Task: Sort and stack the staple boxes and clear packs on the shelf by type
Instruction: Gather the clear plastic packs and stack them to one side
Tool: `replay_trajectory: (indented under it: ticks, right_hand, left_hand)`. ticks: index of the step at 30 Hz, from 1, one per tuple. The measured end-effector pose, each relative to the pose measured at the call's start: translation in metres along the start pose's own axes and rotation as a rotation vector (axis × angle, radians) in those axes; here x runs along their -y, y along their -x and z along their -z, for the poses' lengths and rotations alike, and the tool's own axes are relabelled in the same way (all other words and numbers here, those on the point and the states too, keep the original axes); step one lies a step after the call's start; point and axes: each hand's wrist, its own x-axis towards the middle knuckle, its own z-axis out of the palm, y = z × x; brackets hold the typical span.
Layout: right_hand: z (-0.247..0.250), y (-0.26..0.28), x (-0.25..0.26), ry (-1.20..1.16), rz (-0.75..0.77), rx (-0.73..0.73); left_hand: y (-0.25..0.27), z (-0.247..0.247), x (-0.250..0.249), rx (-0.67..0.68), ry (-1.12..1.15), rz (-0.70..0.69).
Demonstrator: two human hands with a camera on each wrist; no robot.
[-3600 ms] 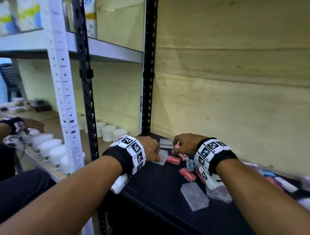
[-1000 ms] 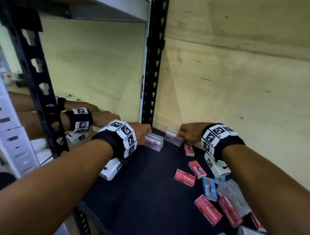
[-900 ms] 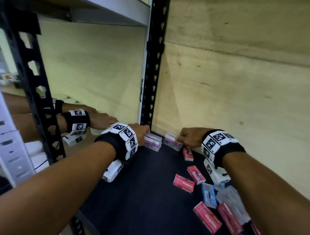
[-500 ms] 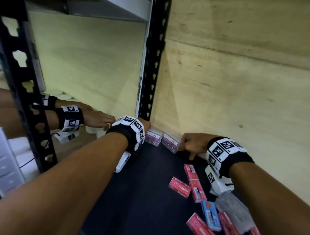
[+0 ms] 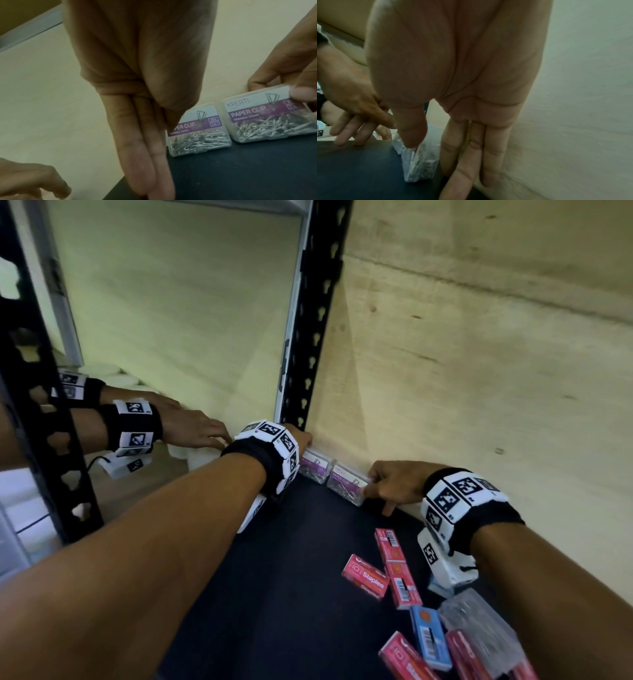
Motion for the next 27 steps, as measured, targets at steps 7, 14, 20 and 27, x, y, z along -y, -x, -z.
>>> replay_trajectory:
  ticks: [7, 14, 20, 27]
  right_hand:
    - [0.002, 0.004, 0.006, -0.005, -0.052, 0.015]
    - [0.001, 0.006, 0.004, -0.014, -0.046, 0.021]
    - [-0.002, 0.002, -0.004, -0.033, -0.034, -0.015]
    - [-0.004, 0.001, -0.013, -0.055, -0.009, -0.013]
  left_hand:
    - [-0.007, -0.003, -0.001, 0.011, -0.016, -0.024]
    - [-0.01, -0.003, -0.002, 0.026, -0.024, -0.021]
    - [-0.011, -0.002, -0.001, 0.018, -0.033, -0.038]
    - [-0.006, -0.006, 0.0, -0.011, -0.005, -0.041]
